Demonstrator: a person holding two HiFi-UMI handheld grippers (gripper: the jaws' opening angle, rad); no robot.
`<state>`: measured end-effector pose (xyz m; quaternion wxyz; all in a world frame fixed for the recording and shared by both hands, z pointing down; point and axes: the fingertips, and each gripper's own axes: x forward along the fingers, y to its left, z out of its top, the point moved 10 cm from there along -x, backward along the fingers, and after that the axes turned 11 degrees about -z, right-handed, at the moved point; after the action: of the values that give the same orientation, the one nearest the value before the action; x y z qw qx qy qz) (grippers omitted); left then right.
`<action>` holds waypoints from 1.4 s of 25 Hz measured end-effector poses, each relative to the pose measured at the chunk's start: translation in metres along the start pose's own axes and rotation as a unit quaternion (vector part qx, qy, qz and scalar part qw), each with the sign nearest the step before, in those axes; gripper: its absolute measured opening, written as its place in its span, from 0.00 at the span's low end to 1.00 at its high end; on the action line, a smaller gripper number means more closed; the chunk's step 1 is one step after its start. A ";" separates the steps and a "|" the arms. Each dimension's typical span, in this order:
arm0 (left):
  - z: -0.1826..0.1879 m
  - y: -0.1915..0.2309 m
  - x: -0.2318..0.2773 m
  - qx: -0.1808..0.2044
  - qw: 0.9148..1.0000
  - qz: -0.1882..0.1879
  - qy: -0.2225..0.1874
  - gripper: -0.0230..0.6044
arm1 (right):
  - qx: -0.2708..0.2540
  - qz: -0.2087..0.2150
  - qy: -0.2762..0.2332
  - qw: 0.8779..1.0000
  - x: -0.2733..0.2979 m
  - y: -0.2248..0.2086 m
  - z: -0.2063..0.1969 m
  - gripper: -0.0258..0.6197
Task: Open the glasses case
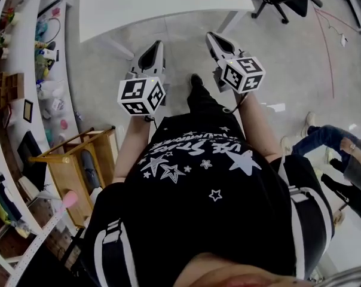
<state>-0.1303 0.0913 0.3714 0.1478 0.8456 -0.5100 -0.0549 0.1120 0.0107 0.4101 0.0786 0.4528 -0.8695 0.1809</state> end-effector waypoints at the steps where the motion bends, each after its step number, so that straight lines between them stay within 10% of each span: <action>1: 0.002 0.003 0.008 -0.002 1.000 0.002 0.001 0.06 | 0.000 0.000 0.002 1.000 0.007 -0.006 0.004 0.05; 35: 0.024 0.088 0.187 -0.009 0.996 0.075 0.049 0.06 | -0.028 0.050 0.047 0.997 0.197 -0.130 0.072 0.05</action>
<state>-0.1221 -0.1165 0.3865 0.1841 0.8050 -0.5639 -0.0073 0.1063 -0.2348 0.4343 0.1226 0.3973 -0.8913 0.1810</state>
